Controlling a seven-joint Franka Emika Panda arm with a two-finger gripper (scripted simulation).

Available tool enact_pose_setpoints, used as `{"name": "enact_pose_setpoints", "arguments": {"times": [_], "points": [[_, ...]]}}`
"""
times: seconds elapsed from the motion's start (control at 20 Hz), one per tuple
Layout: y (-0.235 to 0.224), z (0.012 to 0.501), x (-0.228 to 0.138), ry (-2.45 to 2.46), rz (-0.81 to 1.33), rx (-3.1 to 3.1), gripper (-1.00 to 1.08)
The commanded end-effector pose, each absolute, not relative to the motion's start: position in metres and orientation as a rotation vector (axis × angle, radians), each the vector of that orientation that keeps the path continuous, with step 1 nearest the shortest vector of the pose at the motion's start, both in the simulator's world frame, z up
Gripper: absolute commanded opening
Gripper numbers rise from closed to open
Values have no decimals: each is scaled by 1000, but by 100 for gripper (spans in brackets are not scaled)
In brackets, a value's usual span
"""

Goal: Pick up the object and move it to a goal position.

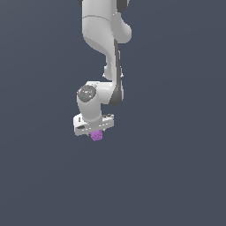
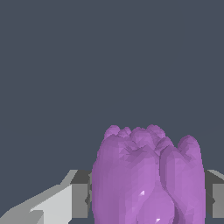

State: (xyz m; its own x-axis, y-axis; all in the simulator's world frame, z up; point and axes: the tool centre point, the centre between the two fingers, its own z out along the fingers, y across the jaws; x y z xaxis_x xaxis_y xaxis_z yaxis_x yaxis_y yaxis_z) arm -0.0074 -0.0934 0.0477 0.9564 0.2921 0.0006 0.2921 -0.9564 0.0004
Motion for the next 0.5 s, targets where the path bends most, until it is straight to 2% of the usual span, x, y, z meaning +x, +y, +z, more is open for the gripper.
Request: {"name": "enact_pose_setpoints", "arguments": {"times": [0.0, 0.45], "points": [[-93, 47, -8, 465, 0, 3107, -100], [-94, 50, -7, 464, 1, 3107, -100]]}}
